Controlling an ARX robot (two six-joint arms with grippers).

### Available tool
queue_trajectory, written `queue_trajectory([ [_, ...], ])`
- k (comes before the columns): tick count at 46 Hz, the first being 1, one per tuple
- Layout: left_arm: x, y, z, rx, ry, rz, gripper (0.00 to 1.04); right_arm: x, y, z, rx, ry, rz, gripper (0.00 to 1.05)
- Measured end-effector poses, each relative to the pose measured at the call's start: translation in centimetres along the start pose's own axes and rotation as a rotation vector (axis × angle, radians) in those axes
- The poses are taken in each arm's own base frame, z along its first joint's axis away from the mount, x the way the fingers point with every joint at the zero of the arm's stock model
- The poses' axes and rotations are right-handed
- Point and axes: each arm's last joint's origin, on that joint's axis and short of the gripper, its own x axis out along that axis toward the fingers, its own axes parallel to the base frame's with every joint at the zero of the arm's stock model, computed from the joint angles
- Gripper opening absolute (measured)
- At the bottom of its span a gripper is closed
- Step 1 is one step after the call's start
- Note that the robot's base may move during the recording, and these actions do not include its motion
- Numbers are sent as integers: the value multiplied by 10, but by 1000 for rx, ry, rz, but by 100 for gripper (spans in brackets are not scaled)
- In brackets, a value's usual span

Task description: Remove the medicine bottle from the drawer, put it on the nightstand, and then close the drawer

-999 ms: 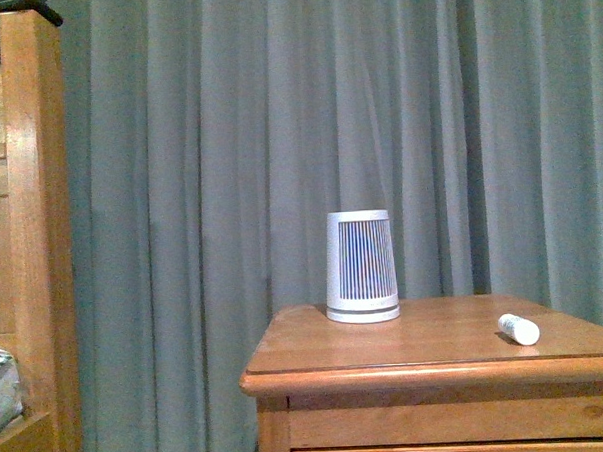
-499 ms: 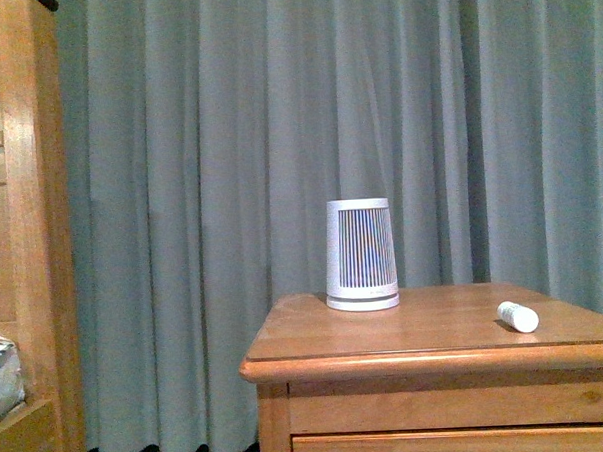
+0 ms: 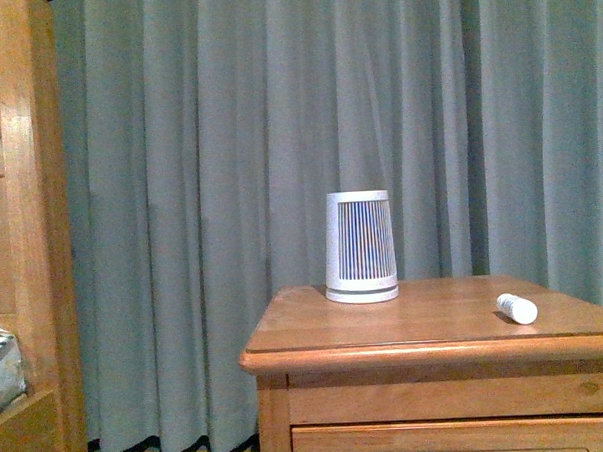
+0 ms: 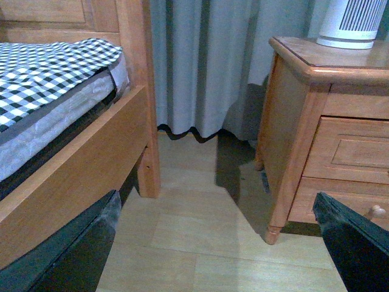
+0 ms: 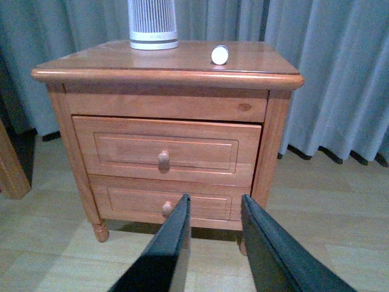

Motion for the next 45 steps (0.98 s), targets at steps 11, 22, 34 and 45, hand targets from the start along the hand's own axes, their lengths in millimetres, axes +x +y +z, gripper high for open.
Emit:
queue_trajectory([
  [11, 0, 0, 0, 0, 0, 0, 98, 0, 0, 0, 0, 0, 0, 76],
  [22, 0, 0, 0, 0, 0, 0, 98, 0, 0, 0, 0, 0, 0, 98],
  [34, 0, 0, 0, 0, 0, 0, 98, 0, 0, 0, 0, 0, 0, 98],
  [45, 0, 0, 0, 0, 0, 0, 98, 0, 0, 0, 0, 0, 0, 98],
])
